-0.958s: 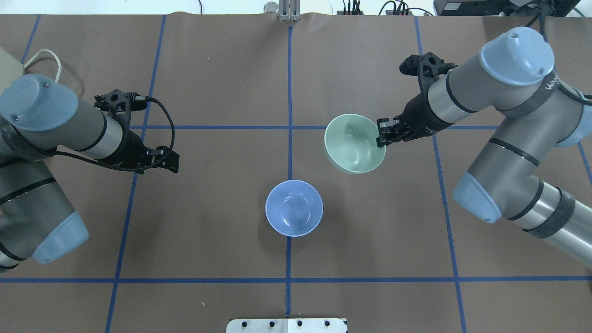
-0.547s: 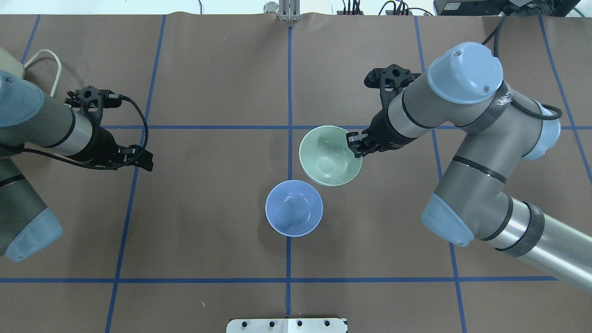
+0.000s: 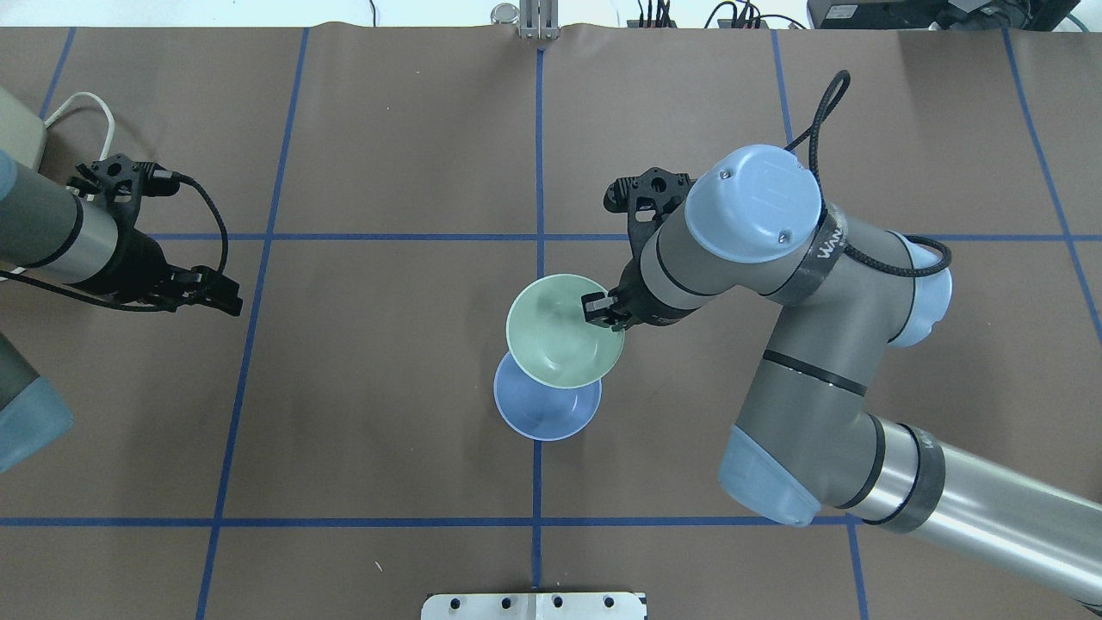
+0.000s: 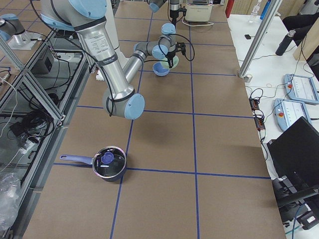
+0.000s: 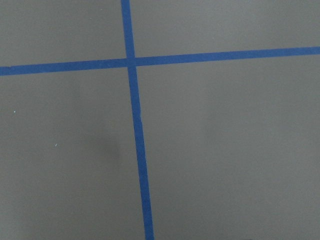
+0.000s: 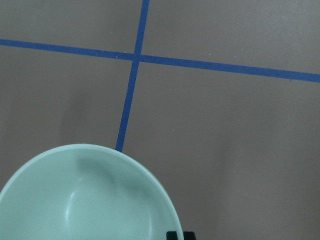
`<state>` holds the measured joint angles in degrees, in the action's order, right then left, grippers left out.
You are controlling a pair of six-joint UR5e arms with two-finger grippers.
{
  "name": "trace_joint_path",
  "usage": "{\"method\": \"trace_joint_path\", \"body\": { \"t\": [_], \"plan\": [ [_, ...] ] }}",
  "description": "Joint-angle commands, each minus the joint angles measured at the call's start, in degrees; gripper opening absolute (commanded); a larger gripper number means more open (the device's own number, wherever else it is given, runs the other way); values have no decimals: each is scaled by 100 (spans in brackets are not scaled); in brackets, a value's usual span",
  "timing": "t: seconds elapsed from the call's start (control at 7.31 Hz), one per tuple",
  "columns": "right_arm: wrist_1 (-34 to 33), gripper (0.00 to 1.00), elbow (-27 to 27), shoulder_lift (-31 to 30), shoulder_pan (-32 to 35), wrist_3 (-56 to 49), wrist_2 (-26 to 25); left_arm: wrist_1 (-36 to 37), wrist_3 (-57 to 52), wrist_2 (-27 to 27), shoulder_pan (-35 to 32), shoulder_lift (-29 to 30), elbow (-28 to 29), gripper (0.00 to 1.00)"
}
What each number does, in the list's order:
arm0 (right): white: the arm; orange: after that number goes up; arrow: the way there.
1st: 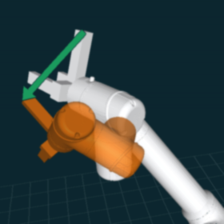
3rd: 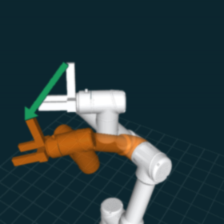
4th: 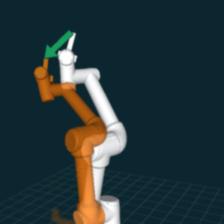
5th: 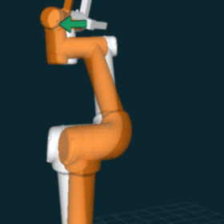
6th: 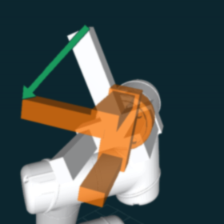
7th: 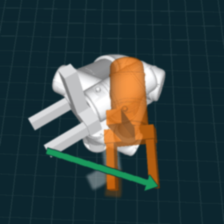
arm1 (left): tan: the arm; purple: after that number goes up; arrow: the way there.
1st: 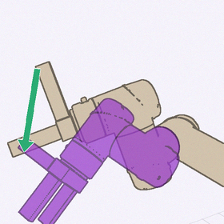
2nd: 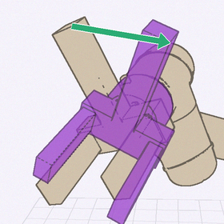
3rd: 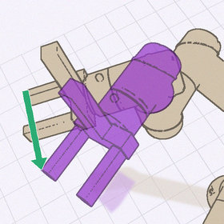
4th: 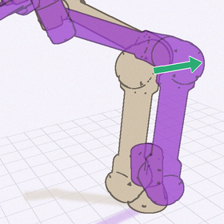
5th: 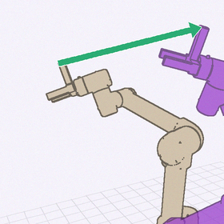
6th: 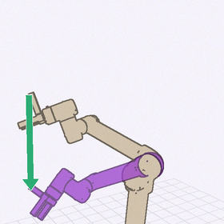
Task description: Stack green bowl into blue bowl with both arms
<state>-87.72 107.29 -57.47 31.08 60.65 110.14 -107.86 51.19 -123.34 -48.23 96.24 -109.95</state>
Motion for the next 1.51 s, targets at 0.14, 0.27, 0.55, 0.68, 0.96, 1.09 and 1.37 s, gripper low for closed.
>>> {"method": "trace_joint_path", "body": {
  "t": [0.14,0.27,0.55,0.68,0.96,1.09,1.37],
  "plan": [
    [-9,0,-16,52,-366,96,-195,-51,-12,3,-19,-35,17,89],
    [-9,0,-33,52,-383,96,-247,-51,-12,3,-19,-35,26,89],
    [18,0,-68,69,-427,79,-344,-51,-12,3,-19,-35,26,89],
    [26,0,-112,69,-471,70,-431,-51,-3,3,-19,-35,26,89],
    [35,0,-139,78,-542,61,-564,-51,-3,3,-19,-35,26,89],
    [35,0,-139,78,-542,61,-573,-51,-3,3,-19,-35,26,89],
    [35,0,-191,69,-594,35,-634,-51,-3,3,-19,-35,35,89]
  ]
}}
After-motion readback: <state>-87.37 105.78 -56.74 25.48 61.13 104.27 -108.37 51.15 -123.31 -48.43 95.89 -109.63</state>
